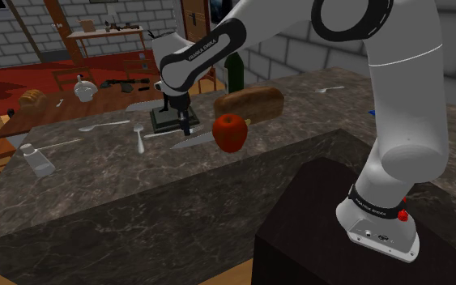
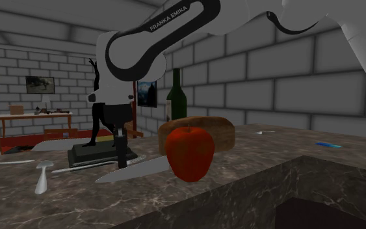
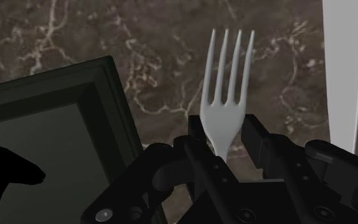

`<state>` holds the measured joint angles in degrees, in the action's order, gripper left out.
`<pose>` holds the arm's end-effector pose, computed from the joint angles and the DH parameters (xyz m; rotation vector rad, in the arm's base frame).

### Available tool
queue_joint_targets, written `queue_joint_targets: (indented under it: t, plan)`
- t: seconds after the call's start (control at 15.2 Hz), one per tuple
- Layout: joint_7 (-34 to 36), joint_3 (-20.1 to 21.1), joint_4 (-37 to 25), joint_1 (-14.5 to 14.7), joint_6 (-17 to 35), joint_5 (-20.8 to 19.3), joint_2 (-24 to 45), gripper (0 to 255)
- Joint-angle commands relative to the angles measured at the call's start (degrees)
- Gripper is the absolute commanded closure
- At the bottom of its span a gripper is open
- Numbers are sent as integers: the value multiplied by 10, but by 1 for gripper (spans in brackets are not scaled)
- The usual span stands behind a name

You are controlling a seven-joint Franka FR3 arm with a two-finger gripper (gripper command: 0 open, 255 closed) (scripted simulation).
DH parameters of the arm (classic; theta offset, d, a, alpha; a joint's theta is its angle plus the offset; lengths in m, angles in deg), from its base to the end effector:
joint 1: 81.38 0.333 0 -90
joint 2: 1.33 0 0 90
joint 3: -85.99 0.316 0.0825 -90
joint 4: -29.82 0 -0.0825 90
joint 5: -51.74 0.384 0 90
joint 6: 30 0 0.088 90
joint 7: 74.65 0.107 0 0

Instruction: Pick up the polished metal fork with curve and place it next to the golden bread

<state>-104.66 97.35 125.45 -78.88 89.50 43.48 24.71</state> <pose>0.6525 0.1391 0.3440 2.8502 1.2389 -0.0501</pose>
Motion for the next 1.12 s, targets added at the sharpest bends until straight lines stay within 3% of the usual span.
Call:
queue_joint_targets:
  t: [0.0, 0.13, 0.2, 0.53, 0.79, 1.06]
  plan:
    - [0, 0, 0, 0, 0, 0, 0, 255]
    - [0, 0, 0, 0, 0, 0, 0, 255]
    - [0, 0, 0, 0, 0, 0, 0, 0]
    - [0, 0, 0, 0, 0, 0, 0, 0]
    - [-5, 4, -38, 0, -62, 8, -24, 0]
    - [-5, 4, -38, 0, -62, 8, -24, 0]
